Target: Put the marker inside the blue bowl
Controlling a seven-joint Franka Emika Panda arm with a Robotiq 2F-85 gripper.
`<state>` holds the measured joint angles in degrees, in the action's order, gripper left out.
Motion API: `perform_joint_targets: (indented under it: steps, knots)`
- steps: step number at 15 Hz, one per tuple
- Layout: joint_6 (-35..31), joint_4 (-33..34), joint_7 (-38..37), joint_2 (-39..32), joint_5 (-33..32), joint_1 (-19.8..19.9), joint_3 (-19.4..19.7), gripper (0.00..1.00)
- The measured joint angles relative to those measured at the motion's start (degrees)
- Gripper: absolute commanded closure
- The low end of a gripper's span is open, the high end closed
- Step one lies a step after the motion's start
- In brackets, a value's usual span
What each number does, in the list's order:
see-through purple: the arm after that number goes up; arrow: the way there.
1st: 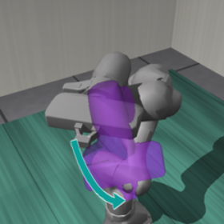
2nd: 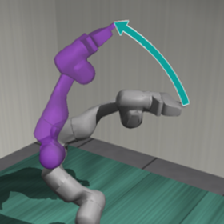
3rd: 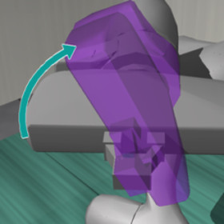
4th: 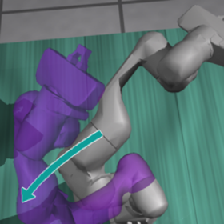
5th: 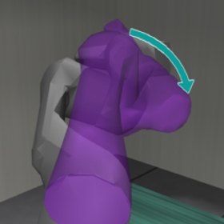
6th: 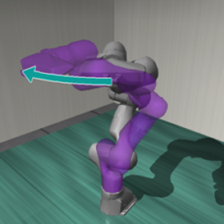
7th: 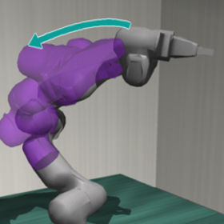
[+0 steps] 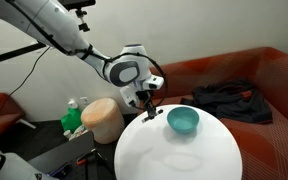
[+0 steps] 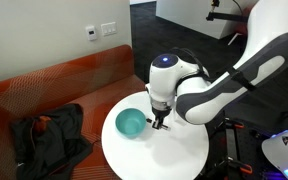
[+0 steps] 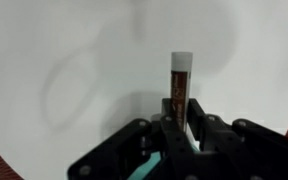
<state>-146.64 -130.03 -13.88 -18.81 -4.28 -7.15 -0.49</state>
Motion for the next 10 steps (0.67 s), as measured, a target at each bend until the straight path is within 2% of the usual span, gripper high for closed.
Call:
perform_joint_targets:
  steps: [4, 5, 8, 10]
  knots:
    - [0.0, -0.02, 0.02, -0.4, 0.0, -0.11, -0.12, 0.81]
    - [0.0, -0.02, 0.02, -0.43, 0.0, -0.1, -0.12, 0.95]
    - [-0.38, 0.2, -1.0, -0.62, 0.83, -0.07, 0.04, 0.95]
    - [-1.45, 1.32, -4.21, -1.3, 2.63, -0.06, 0.33, 0.95]
